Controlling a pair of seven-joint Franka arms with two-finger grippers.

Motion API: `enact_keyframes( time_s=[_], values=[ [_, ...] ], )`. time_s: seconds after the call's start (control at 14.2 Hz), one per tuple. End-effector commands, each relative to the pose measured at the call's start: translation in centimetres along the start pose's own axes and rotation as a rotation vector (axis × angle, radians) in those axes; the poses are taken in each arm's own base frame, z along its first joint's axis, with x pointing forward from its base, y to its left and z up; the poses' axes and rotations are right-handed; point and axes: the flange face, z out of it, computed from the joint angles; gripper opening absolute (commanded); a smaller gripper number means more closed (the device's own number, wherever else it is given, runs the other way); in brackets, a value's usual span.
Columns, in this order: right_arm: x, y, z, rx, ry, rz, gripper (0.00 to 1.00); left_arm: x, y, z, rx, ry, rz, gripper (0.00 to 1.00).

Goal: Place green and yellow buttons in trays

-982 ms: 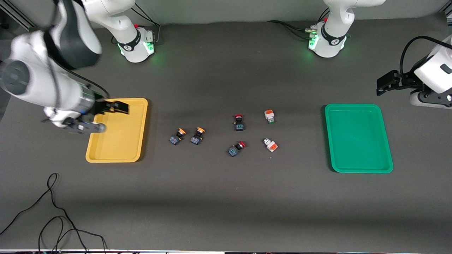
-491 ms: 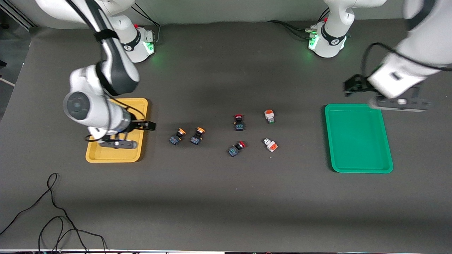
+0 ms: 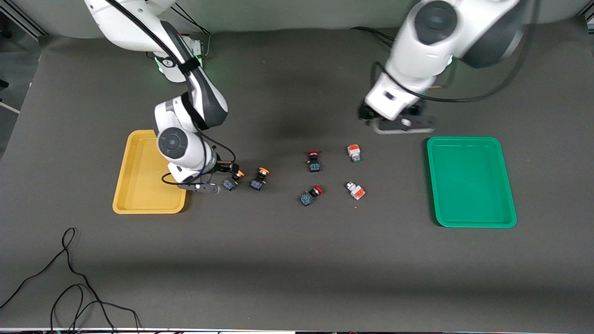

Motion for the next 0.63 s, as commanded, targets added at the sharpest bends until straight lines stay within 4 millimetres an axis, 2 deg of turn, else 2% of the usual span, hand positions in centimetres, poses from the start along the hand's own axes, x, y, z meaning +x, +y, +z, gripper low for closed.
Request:
enact_keyframes(
  time_s=[0.0, 0.14, 0.28, 0.42, 0.49, 0.56],
  values=[
    [1.7, -0.1, 3.2, 0.053, 0.034, 0.075, 1.00, -1.9, 0.2, 1.4, -0.015, -0.003, -0.021, 1.00],
    [2.5, -0.2, 5.3, 0.062, 0.058, 0.090, 1.00, -2.6, 0.5, 4.3, -0.015, -0.022, -0.018, 1.00],
    [2.7, -0.3, 6.8, 0.074, 0.067, 0.112, 1.00, -3.2, 0.6, 8.8, -0.021, -0.015, -0.012, 1.00],
    [2.6, -0.1, 8.1, 0.078, 0.051, 0.135, 0.99, -2.8, 0.6, 13.3, -0.023, -0.024, -0.058, 1.00],
    [2.6, -0.1, 8.2, 0.079, 0.048, 0.139, 0.90, -2.8, 1.2, 15.4, -0.020, -0.032, -0.080, 1.00],
    [2.7, 0.0, 8.1, 0.079, 0.046, 0.140, 0.70, -2.7, 1.9, 17.8, -0.014, -0.046, -0.102, 1.00]
  ],
)
